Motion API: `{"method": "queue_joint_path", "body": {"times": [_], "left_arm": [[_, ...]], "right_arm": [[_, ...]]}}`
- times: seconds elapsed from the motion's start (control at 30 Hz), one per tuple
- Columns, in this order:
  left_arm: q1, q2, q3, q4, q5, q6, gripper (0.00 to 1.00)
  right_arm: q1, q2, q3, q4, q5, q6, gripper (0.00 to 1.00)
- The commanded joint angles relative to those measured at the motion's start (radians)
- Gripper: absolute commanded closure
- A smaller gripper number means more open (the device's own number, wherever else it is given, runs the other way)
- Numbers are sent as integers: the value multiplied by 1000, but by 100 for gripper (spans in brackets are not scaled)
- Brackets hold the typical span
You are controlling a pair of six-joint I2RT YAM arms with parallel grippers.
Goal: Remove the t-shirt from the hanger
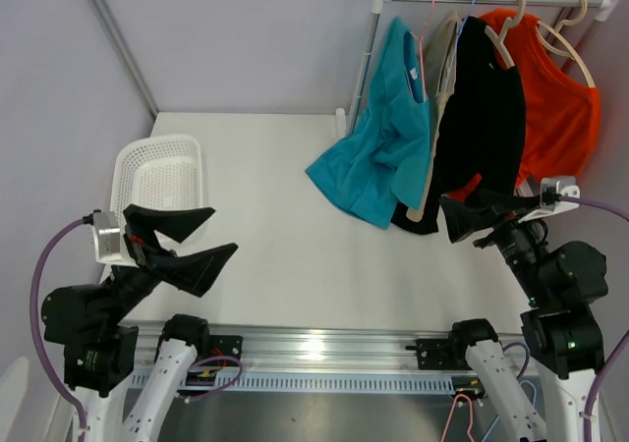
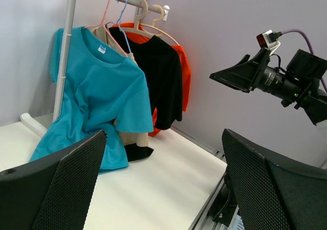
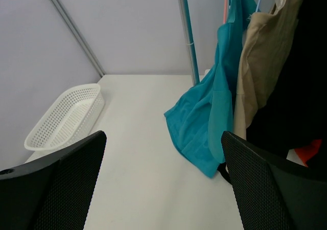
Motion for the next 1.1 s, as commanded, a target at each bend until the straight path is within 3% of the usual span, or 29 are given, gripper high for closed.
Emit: {"method": "queue_joint_path", "body": {"times": [0.0, 0.17, 0.4, 0.63, 0.87, 0.97, 1.07], "left_arm": [[-3, 38, 29, -41, -27, 57, 0], [-3, 141, 88, -140, -113, 122, 0], [-3, 256, 155, -222, -176, 171, 1], [-3, 195, 114, -190, -239, 220, 0], [-3, 183, 72, -164, -246, 225, 1], [-2, 178, 51, -141, -237, 229, 1], [-2, 174, 48, -133, -248, 235, 0]], "right_arm": [[4, 43, 0, 14, 24, 1, 0], [2, 249, 75, 114, 35, 33, 1], [5, 609, 199, 433, 70, -23, 9], [7, 1045, 529, 484, 44, -131, 10], [14, 1251, 771, 473, 62, -166, 12], [24, 1300, 839, 473, 81, -198, 19], [33, 1379, 957, 418, 102, -225, 33]]}}
